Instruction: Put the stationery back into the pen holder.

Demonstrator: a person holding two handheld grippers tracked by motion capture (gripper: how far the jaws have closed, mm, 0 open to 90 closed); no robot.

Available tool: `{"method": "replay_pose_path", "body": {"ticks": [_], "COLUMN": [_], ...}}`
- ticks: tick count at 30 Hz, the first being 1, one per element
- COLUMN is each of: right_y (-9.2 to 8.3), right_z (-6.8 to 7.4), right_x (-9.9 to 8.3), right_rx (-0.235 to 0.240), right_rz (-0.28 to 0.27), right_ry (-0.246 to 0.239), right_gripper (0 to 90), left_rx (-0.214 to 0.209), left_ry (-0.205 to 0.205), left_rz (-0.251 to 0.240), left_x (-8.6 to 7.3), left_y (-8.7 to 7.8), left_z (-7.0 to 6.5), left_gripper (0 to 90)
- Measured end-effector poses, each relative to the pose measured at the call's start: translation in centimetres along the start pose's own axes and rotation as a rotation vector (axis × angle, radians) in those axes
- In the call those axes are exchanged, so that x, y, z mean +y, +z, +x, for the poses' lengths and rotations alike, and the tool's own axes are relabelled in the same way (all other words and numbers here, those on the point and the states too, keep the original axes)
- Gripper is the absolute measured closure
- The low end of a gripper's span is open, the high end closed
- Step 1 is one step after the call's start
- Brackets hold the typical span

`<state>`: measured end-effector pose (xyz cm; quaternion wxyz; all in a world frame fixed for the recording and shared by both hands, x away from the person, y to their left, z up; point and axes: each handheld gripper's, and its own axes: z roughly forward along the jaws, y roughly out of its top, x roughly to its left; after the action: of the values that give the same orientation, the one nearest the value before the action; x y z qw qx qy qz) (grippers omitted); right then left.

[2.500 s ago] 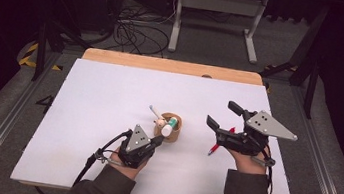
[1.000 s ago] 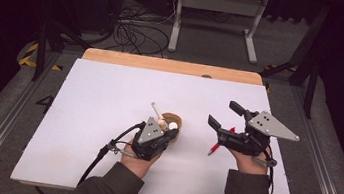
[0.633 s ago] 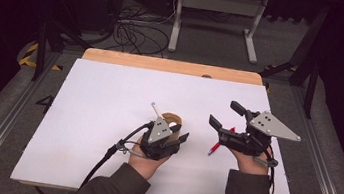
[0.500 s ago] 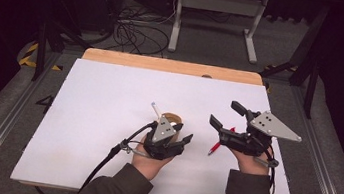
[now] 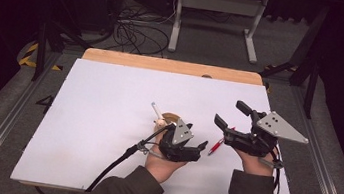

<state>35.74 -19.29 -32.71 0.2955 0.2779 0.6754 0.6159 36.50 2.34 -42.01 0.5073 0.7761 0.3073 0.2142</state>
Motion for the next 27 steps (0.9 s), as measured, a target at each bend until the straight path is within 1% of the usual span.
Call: {"method": "replay_pose_path", "body": {"ticks": [4,6,8,9,13,14,15,16,20,22,24,25,27], "right_y": [-0.2,-0.3,-0.4,-0.4,-0.7,-0.7,-0.8,-0.8,-0.9,-1.0,-1.1,-1.2,-1.3], "right_z": [-0.2,-0.2,-0.3,-0.3,-0.5,-0.4,-0.5,-0.5,-0.6,-0.7,-0.7,-0.8,-0.9], "right_x": [0.0,0.1,0.1,0.1,0.2,0.2,0.2,0.3,0.3,0.3,0.3,0.3,0.4], "right_rx": [-0.001,0.001,0.001,0.000,-0.003,-0.002,-0.004,-0.005,-0.008,-0.011,-0.013,-0.013,-0.014], "right_rz": [-0.002,-0.006,-0.008,-0.013,-0.016,-0.017,-0.015,-0.015,-0.018,-0.016,-0.020,-0.021,-0.025], "right_ry": [-0.006,0.002,-0.001,0.009,0.001,0.008,0.006,0.004,0.006,0.000,0.012,0.005,0.007], "right_gripper": [20.3,20.3,20.3,20.3,20.3,20.3,20.3,20.2,20.2,20.2,20.2,20.2,20.2], "left_rx": [0.011,0.014,0.016,0.018,0.030,0.033,0.036,0.038,0.048,0.045,0.050,0.051,0.043], "left_ry": [-0.012,-0.021,-0.028,-0.027,-0.026,-0.028,-0.028,-0.035,-0.019,-0.026,-0.027,-0.029,-0.032], "left_rz": [0.010,0.021,0.036,0.041,0.061,0.062,0.065,0.072,0.082,0.091,0.101,0.106,0.114], "left_x": [0.3,0.5,0.6,0.6,0.7,0.7,0.8,0.8,0.8,0.7,0.6,0.6,0.6], "left_y": [1.0,1.5,2.0,2.2,3.1,3.3,3.5,3.7,4.5,4.9,5.2,5.4,5.7], "left_z": [-0.4,-0.6,-0.7,-0.8,-1.1,-1.1,-1.2,-1.3,-1.7,-1.8,-1.9,-1.9,-2.0], "left_gripper": [24.8,23.7,23.3,23.0,23.2,23.3,23.4,23.9,27.4,31.0,33.6,34.7,37.8]}}
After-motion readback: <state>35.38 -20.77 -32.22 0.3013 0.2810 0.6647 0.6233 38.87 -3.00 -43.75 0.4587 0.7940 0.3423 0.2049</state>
